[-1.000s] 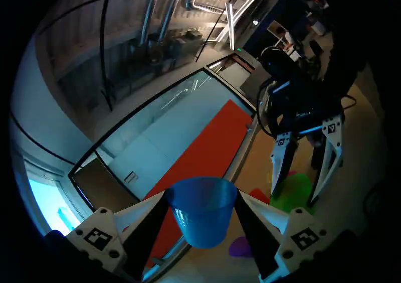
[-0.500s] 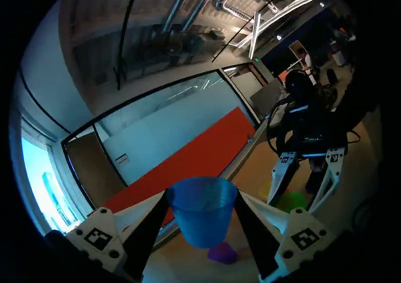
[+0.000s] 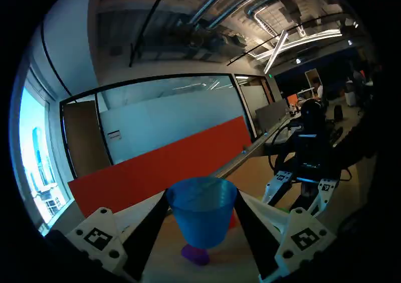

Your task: Pour water

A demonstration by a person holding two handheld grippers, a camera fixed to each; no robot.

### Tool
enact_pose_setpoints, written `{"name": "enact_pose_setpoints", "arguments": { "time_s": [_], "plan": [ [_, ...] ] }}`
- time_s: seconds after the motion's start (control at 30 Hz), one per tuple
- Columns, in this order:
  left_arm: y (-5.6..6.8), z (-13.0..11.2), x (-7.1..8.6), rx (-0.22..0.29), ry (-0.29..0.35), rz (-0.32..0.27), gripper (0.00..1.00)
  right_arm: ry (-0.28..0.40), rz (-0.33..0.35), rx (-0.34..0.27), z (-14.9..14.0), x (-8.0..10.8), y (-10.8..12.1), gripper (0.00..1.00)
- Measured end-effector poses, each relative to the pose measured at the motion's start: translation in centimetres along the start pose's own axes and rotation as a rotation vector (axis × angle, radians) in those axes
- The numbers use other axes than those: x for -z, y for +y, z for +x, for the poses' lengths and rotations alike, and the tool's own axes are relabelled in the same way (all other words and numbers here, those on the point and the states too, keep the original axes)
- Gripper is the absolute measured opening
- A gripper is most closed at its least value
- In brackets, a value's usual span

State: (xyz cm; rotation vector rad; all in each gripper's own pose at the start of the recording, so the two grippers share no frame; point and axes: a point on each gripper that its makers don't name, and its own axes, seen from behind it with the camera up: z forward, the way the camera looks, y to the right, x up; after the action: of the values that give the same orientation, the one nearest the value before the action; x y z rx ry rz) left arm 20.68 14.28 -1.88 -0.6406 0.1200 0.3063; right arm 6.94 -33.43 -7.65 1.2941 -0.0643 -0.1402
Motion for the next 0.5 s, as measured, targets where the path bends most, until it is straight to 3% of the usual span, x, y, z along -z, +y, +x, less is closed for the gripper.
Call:
{"name": "enact_pose_setpoints", "arguments": {
  "time_s": [0.3, 0.5],
  "plan": [
    [-0.9, 0.0, 0.0, 0.13, 0.004, 0.002, 0.88, 0.0, -0.001, 0.001, 0.0, 0.1, 0.0, 0.93],
    [-1.3, -0.1, 0.1, 0.15, 0.003, 0.003, 0.88, -0.002, -0.003, 0.0, 0.0, 0.1, 0.0, 0.93]
  ]
}}
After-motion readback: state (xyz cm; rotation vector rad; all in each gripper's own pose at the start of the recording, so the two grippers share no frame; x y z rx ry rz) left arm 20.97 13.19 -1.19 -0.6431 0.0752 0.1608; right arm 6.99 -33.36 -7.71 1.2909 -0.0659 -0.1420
